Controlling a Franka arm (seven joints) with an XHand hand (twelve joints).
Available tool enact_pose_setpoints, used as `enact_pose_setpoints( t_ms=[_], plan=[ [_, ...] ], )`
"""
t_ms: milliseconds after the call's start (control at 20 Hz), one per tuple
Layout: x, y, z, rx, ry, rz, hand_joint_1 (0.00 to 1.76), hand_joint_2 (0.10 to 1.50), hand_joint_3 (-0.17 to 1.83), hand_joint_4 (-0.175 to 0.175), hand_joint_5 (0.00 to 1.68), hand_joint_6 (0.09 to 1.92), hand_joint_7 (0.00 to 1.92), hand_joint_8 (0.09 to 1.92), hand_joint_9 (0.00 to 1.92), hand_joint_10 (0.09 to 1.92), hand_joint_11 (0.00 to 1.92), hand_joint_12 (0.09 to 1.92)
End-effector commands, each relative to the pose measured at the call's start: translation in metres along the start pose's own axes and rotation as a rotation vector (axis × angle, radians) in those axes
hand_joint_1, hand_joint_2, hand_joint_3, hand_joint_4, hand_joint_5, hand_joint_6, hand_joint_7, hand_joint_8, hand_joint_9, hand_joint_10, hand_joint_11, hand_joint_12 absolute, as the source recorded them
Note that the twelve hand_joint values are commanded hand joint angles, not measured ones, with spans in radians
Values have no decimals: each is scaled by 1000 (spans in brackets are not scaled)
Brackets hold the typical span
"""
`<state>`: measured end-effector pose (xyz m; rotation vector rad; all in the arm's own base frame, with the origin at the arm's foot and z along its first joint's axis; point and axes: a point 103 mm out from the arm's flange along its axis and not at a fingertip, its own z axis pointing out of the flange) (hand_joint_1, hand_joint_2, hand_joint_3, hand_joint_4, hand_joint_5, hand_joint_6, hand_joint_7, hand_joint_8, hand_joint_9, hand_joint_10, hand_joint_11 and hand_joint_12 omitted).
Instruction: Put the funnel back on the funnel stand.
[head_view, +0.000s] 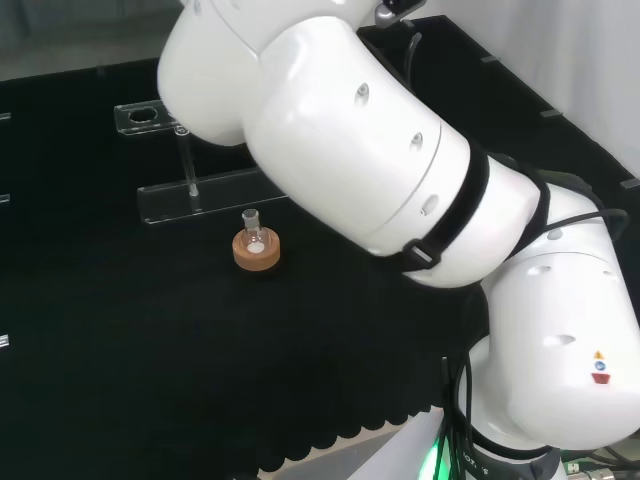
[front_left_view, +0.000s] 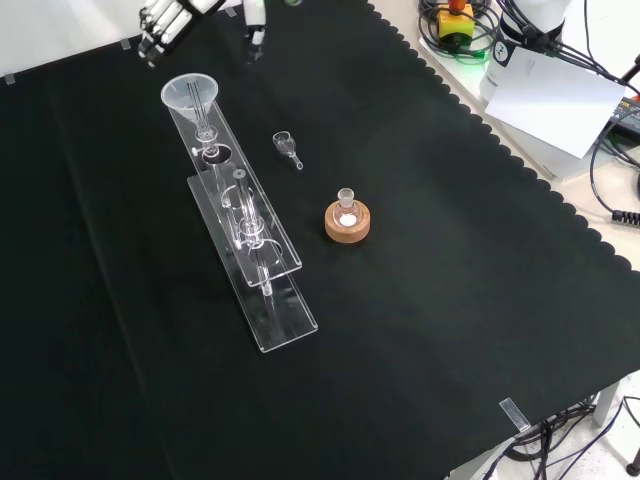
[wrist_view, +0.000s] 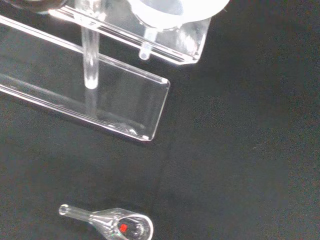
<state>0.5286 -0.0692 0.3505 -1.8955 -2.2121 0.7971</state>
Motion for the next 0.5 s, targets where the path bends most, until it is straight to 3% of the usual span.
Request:
enact_pose_setpoints(
  t_ms=[50, 500],
  plan=[
    [14, -47, -6, -94, 39, 0, 630, 668, 390, -16, 6, 87, 9, 87, 0, 773, 112, 1482],
    [25, -84, 5, -101, 57, 31, 629, 669, 389, -17, 22, 87, 38, 87, 11, 817, 128, 1482]
  ],
)
